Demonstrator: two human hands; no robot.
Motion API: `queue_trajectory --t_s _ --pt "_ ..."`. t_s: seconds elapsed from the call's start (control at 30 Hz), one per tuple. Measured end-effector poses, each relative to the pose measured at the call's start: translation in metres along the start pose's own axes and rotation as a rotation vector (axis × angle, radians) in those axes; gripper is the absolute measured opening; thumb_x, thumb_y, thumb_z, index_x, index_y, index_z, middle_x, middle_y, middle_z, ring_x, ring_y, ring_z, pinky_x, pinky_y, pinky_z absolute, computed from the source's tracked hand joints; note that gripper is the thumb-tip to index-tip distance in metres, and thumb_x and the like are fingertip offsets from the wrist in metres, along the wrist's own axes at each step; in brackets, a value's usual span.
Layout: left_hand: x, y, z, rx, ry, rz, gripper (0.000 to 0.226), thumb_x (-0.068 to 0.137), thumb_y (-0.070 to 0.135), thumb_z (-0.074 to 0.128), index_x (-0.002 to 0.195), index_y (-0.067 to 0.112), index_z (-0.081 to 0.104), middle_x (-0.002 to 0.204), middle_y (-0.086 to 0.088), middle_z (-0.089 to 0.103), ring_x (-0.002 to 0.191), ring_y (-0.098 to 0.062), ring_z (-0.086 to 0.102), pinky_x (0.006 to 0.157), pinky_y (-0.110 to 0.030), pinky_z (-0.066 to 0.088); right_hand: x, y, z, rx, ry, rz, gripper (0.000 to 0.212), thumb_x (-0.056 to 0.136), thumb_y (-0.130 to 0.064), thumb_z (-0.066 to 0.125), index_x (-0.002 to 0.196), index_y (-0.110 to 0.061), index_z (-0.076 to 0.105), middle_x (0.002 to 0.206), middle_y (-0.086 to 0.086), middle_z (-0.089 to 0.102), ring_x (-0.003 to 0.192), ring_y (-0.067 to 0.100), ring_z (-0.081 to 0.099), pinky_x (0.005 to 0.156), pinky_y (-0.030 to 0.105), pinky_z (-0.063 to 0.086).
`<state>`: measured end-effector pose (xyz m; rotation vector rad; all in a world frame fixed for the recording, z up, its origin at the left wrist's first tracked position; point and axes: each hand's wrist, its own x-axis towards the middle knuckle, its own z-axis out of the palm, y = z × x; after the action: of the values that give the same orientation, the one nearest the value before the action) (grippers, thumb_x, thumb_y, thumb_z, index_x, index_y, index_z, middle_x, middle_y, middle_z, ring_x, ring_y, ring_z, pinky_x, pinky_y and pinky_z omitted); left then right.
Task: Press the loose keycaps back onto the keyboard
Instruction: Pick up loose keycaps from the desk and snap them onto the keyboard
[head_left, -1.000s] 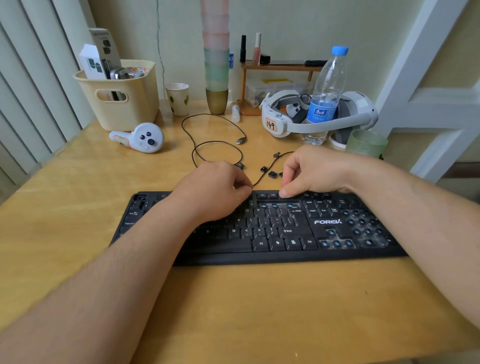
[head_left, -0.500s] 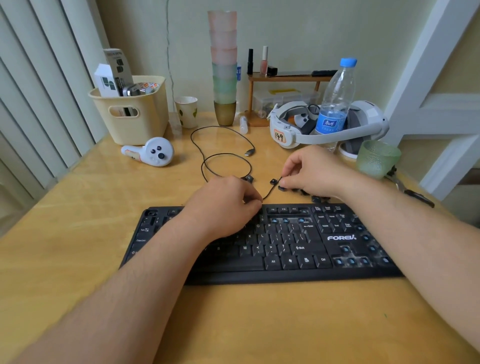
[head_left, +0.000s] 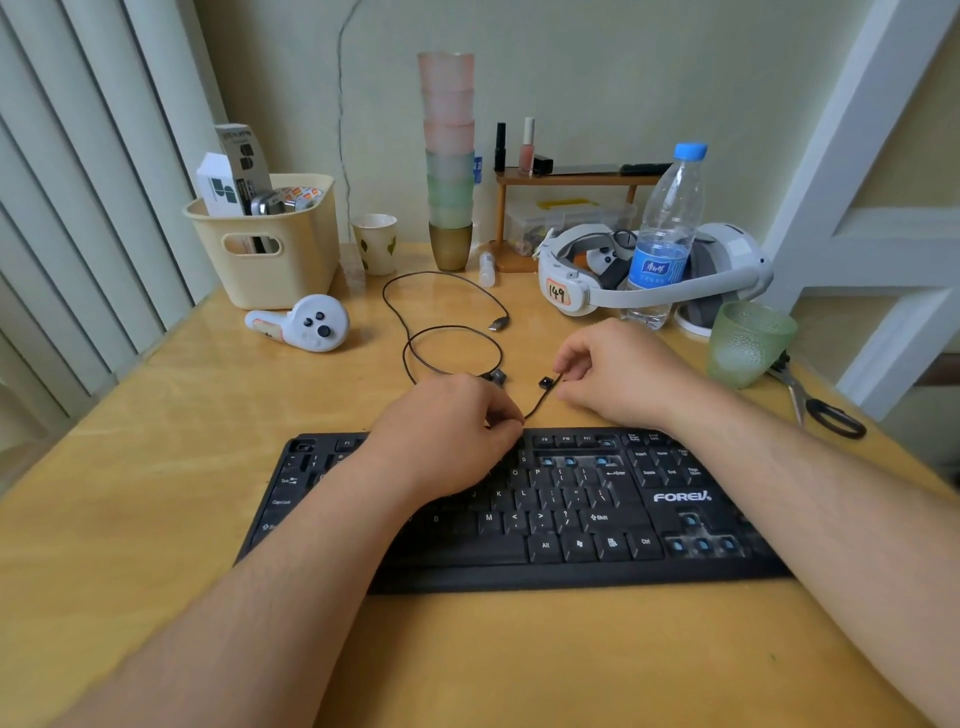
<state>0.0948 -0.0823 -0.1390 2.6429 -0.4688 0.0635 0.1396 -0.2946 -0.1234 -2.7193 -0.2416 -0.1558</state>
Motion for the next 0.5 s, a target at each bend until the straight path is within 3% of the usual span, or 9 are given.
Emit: queue_trajectory --t_s 0.13,0.23,0.33,0.5 --pt "-0.001 0.002 0.0 -0.04 0.076 0.029 0.02 0.097 0.043 0.061 0.112 0.041 0.074 0.09 0.024 0.064 0.1 -0.007 0.066 0.086 -0.037 0.058 -0.028 -0.007 0.001 0.418 0.122 0.011 0.017 0.081 -0.023 0.087 0.092 -0.031 0.077 0.087 -0.014 0.076 0.078 0.0 0.068 0.075 0.021 0.053" --pt "-0.002 0.007 0.001 -0.176 0.159 0.059 0.023 0.095 0.05 0.066 0.115 0.04 0.071 0.085 0.027 0.066 0.092 0.004 0.065 0.083 -0.03 0.058 -0.047 -0.013 0.009 0.778 0.091 -0.031 0.021 0.081 -0.007 0.085 0.092 -0.024 0.078 0.094 -0.004 0.078 0.088 0.014 0.075 0.087 0.032 0.059" --pt "-0.002 0.01 0.003 -0.365 0.204 0.05 0.02 0.091 0.048 0.074 0.107 0.037 0.072 0.085 0.02 0.073 0.085 0.006 0.067 0.079 -0.025 0.057 -0.05 -0.013 0.01 0.949 0.097 -0.081 0.028 0.08 0.007 0.081 0.092 -0.019 0.076 0.098 0.003 0.077 0.089 0.019 0.075 0.089 0.035 0.06" --pt "0.0 0.009 0.004 -0.539 0.192 0.032 0.015 0.087 0.041 0.082 0.096 0.031 0.075 0.086 0.015 0.076 0.082 0.0 0.071 0.078 -0.027 0.06 -0.051 -0.008 0.011 1.057 0.088 -0.129 0.039 0.076 0.019 0.077 0.091 -0.017 0.073 0.096 0.002 0.075 0.091 0.023 0.074 0.085 0.034 0.059"
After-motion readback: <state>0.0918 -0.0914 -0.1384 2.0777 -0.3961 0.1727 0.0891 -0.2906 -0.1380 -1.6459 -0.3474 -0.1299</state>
